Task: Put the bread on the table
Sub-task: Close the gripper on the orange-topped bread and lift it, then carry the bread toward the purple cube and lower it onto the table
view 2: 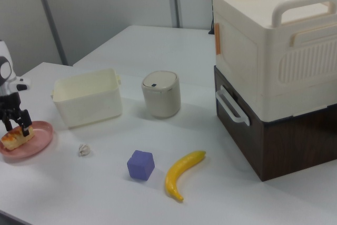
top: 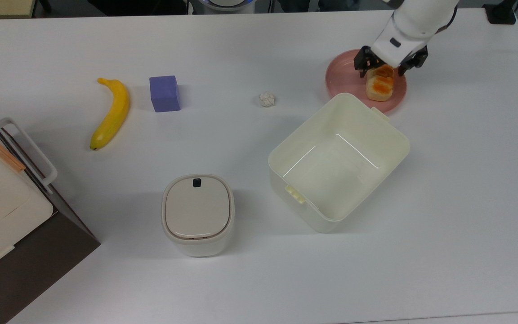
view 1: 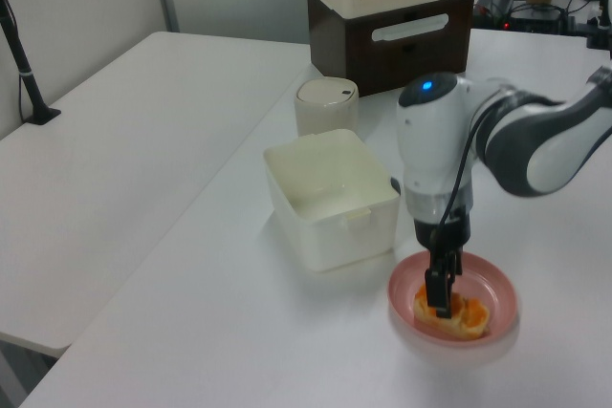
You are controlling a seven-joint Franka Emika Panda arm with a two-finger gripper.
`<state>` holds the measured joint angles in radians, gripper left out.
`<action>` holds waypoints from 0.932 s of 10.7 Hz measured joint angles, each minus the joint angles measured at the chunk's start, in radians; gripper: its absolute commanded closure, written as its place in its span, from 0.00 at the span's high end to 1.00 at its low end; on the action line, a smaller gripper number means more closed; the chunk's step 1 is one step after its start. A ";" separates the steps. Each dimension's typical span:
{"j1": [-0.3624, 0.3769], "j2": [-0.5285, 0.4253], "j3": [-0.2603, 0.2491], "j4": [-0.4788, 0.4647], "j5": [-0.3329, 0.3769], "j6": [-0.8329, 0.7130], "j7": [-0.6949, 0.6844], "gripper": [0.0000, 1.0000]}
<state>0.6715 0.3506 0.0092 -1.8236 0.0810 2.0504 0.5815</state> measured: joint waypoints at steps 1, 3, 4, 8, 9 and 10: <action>0.004 0.023 0.000 0.000 0.000 0.014 0.005 0.65; 0.007 0.036 0.000 0.000 0.000 0.017 0.005 0.29; 0.006 0.034 0.000 0.001 0.000 0.017 -0.001 0.26; -0.014 -0.022 -0.015 0.004 0.000 -0.080 -0.084 0.29; -0.024 -0.054 -0.027 0.006 -0.001 -0.136 -0.115 0.31; -0.029 -0.086 -0.052 0.006 -0.009 -0.188 -0.160 0.32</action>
<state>0.6423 0.2647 -0.0425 -1.8177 0.0716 1.8621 0.4214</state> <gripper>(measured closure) 0.718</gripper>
